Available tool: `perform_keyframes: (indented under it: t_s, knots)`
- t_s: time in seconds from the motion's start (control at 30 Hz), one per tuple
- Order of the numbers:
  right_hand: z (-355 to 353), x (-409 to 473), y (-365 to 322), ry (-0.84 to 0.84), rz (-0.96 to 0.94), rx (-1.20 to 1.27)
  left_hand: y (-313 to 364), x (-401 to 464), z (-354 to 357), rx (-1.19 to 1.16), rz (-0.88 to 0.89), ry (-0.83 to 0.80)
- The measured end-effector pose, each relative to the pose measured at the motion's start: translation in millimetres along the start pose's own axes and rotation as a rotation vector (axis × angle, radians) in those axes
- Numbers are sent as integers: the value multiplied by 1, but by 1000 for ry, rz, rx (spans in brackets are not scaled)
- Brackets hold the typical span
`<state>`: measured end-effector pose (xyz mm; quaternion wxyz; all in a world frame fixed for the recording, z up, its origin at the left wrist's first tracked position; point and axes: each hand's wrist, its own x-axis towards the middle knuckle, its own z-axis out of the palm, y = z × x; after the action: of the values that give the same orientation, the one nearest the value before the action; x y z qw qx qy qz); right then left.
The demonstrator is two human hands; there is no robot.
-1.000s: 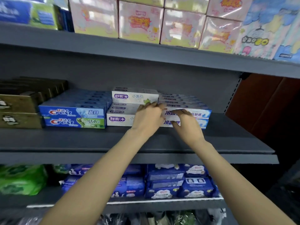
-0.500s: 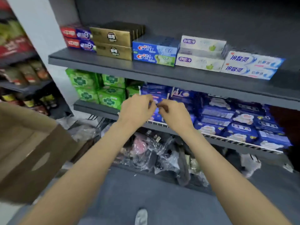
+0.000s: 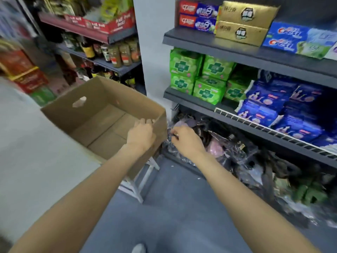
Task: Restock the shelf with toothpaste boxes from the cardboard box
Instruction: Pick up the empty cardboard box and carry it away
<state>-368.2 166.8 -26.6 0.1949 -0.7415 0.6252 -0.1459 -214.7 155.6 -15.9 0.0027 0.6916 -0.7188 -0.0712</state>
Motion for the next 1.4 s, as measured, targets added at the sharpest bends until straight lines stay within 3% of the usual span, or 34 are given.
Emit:
perform_keyframes:
  t_s: [0.13,0.3,0.43,0.67,0.83,1.07,1.27,1.4]
  knots:
    - [49,36,-37,-60,-35,-94,-62,24,21,186,120,-191]
    - [81,63,-46,-163,-64,-228,-93,35,42,65,197,-410]
    - [89,67,-51,-180,26,-184,-90,31,42,-55,295,-384]
    - [61,55,-53,-78,-47,-215,-72,18,-8,-96,263,-346]
    - [8,28,-48,1,-21,-131,-34,2,-58,-21,364,-271]
    - [-69,-56,-6,118,87,-117,54,-39,-107,166,565,-44]
    - [-136,-157,69,142,115,-81,162,-76,-97,150,698,30]
    - [-164,-219,125,64,163,-198,239,-105,-77,105,786,55]
